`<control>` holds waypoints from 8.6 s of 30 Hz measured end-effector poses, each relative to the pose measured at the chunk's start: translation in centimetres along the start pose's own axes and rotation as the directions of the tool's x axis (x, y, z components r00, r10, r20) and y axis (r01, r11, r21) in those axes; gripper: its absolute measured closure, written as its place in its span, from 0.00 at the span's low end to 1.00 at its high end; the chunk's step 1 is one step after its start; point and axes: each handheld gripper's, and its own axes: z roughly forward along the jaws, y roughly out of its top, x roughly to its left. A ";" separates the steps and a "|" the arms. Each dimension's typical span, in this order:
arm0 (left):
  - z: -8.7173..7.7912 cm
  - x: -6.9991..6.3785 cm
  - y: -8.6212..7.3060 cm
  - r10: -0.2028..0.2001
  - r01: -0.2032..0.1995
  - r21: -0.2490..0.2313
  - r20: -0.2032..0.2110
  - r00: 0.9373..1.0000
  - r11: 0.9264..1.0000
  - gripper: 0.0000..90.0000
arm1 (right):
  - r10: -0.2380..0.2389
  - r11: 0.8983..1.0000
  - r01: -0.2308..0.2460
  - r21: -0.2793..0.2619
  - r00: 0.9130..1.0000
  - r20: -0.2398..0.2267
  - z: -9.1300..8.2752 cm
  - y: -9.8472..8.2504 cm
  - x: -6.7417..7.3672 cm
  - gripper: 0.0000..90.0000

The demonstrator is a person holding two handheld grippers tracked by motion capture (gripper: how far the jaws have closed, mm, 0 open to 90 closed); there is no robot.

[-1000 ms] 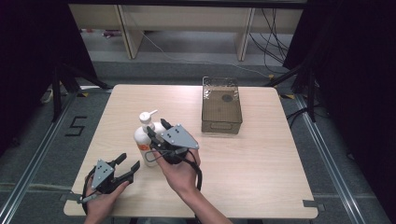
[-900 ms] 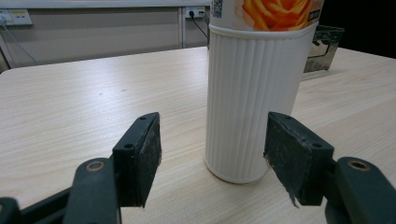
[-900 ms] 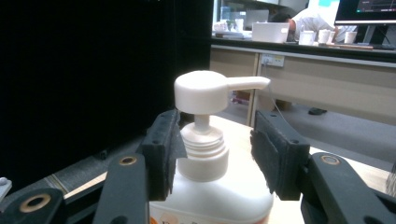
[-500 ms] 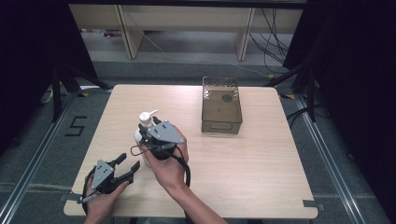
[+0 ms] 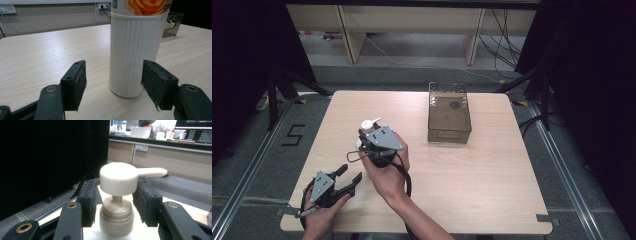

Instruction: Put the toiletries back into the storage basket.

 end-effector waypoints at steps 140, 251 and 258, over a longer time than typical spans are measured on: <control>0.0 0.1 0.0 0.000 0.000 -0.007 0.002 1.000 1.000 0.40 | 0.083 0.993 -0.025 -0.116 0.847 0.524 -7.1 8.7 -22.3 0.68; 0.0 0.0 0.0 0.004 -0.004 -0.006 0.007 1.000 1.000 0.40 | 0.090 0.992 -0.125 0.033 0.852 0.516 -1.9 2.8 -23.3 0.67; 0.0 0.0 0.0 0.003 -0.003 -0.006 0.007 1.000 1.000 0.40 | 0.079 0.992 -0.117 0.042 0.852 0.517 -1.9 2.5 -23.4 0.67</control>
